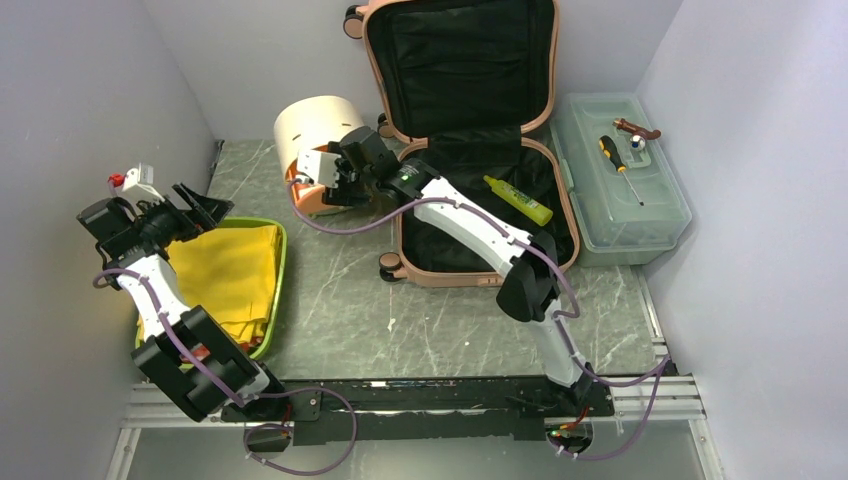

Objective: Open, take out, and arrange the luggage
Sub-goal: Close the drawer in the storage box.

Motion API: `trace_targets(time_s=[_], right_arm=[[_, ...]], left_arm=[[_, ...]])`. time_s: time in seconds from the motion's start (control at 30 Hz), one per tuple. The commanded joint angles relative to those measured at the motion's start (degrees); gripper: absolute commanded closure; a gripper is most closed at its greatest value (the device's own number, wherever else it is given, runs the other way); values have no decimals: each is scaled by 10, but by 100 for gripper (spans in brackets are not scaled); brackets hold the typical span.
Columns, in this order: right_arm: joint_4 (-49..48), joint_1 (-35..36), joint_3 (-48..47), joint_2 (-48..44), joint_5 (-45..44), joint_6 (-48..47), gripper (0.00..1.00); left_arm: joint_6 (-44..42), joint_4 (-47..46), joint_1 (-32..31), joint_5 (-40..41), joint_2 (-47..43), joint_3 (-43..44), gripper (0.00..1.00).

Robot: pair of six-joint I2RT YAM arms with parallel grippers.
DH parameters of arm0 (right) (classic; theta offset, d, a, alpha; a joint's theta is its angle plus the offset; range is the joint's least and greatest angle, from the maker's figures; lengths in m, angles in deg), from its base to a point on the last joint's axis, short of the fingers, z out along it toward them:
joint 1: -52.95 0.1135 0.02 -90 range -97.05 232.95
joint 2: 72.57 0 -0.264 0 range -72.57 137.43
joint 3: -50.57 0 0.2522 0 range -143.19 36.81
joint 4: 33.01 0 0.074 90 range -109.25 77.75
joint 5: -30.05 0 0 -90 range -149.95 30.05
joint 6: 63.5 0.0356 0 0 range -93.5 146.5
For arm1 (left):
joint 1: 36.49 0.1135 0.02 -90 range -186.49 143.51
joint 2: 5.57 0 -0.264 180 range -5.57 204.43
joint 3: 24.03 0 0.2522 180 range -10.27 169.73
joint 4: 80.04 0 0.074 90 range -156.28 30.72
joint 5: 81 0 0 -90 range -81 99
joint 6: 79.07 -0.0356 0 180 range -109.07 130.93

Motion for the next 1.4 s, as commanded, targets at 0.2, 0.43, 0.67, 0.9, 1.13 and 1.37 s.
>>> trace_targets(time_s=[0.2,0.43,0.67,0.9,1.13,1.37], right_arm=[[-147,-13,-46,27,-80,-1,30],[-154,-14,-50,24,-73,1,30],[-170,-14,-47,30,-72,-4,30],[-202,-14,-59,58,-78,-15,31],[-252,-15,-59,84,-89,-45,32],[-305,-18,-58,103,-95,-61,34]], left_arm=[[0,-22,6,-17,-15,-3,0],[16,-40,5,-25,-3,-5,1],[7,-32,-8,-18,5,-1,1],[0,-26,-8,-14,-5,-4,1],[-3,-23,-7,-12,-8,-4,1],[-6,-20,-7,-10,-10,-4,1]])
